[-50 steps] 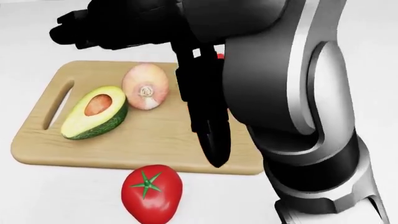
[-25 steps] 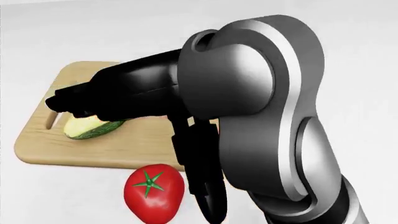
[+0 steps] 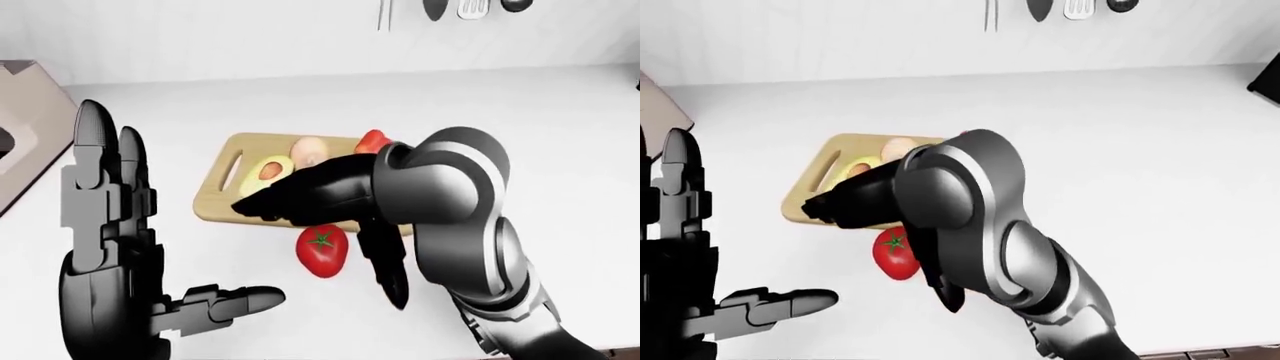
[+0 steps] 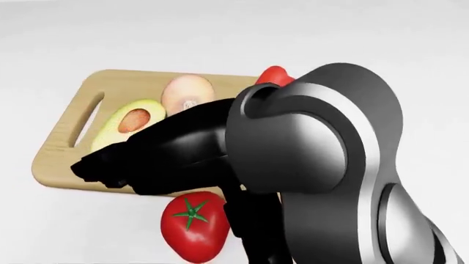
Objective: Place the avocado, onion, tomato and bell pepper on the cutting board.
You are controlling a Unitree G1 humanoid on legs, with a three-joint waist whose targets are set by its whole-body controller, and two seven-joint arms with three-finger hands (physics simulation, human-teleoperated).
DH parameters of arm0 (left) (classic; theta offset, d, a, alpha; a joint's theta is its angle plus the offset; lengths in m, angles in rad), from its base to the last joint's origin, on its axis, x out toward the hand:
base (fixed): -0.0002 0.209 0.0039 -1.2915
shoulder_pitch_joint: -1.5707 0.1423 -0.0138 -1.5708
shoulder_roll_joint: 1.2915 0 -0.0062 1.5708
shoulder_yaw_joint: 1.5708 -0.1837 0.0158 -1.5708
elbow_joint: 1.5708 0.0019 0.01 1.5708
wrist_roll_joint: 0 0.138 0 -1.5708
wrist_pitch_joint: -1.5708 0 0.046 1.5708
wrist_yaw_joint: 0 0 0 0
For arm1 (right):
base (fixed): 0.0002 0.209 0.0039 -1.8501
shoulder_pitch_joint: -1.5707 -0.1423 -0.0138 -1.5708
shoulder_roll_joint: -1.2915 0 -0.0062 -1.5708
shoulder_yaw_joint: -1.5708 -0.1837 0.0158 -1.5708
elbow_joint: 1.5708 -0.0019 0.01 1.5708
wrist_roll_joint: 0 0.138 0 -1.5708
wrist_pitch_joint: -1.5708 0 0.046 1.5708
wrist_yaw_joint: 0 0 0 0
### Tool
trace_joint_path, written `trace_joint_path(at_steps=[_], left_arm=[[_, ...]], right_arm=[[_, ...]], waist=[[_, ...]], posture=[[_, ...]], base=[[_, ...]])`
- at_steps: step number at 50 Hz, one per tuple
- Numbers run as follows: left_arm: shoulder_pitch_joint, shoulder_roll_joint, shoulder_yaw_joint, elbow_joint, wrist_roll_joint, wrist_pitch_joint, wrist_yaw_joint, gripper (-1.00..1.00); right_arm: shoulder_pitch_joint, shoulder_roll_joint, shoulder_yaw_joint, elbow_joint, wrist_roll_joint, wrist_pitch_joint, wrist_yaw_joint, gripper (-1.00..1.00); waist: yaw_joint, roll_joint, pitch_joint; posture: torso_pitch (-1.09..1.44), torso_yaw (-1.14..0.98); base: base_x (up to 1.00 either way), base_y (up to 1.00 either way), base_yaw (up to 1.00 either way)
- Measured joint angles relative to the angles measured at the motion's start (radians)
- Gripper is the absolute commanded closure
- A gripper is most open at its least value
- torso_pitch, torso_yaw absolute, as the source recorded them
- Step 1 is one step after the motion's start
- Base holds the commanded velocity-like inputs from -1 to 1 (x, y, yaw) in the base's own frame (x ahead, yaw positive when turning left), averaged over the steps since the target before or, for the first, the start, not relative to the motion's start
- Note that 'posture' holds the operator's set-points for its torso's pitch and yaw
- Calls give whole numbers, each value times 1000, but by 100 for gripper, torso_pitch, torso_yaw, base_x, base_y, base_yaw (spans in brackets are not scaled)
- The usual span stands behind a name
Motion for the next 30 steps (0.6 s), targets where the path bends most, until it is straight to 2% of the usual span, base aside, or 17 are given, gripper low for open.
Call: trace_joint_path(at_steps=[7, 17, 18, 19, 30], left_arm=[[-3, 0, 1, -1, 3, 3, 2, -100], [-2, 0, -2, -1, 5, 4, 2, -100], [-2, 0, -3, -1, 6, 4, 2, -100], [-1, 0, -3, 0, 5, 3, 2, -100], [3, 1, -2, 0, 2, -2, 3, -100]], right_arm=[[24, -33, 18, -13, 8, -16, 0, -100], [36, -75, 25, -26, 17, -34, 0, -100], [37, -77, 25, -26, 17, -35, 0, -80], [39, -79, 25, -27, 18, -33, 0, 100], [43, -83, 43, -44, 40, -2, 0, 100]], waist=[[5, -12, -8], [9, -15, -8], [9, -16, -8], [10, -16, -9], [11, -20, -10]], posture=[[0, 0], [0, 0], [0, 0], [0, 0], [0, 0]], base=[[0, 0, 0], [0, 0, 0], [0, 0, 0], [0, 0, 0], [0, 0, 0]])
